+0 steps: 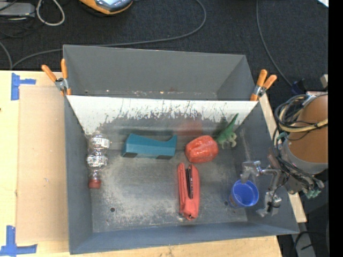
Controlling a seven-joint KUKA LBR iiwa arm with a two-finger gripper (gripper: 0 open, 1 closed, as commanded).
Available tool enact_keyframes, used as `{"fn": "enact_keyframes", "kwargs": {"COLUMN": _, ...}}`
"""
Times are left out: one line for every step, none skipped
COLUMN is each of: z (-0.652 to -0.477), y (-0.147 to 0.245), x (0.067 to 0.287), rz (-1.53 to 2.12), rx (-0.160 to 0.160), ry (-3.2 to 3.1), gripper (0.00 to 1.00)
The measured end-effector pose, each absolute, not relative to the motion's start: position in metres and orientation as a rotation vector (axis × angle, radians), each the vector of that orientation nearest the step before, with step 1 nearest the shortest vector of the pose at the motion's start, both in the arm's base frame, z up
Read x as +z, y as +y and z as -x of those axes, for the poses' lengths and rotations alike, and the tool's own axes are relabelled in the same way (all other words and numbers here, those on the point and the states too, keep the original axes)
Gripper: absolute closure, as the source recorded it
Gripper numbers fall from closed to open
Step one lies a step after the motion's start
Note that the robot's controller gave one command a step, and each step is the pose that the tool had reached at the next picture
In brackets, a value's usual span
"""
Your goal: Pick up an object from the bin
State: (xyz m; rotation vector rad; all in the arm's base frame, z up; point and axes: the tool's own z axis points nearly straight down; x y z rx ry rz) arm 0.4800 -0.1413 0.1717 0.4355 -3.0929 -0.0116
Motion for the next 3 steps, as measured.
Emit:
{"fn": "enact_keyframes", "kwargs": {"z": -0.49, "y": -0.117, "x": 0.133, "rz": -0.242, "rx": -0.014, "ry": -3.105, "gripper": 0.0}}
{"fn": "enact_keyframes", "kwargs": {"z": -0.472, "y": -0.111, "x": 0.125, "rz": -0.283, "rx": -0.012, "ry": -3.107, "gripper": 0.0}}
{"fn": "enact_keyframes", "kwargs": {"z": -0.491, "y": -0.114, "x": 0.146, "rz": -0.218, "rx": -0.018, "ry": -3.107, "gripper": 0.0}}
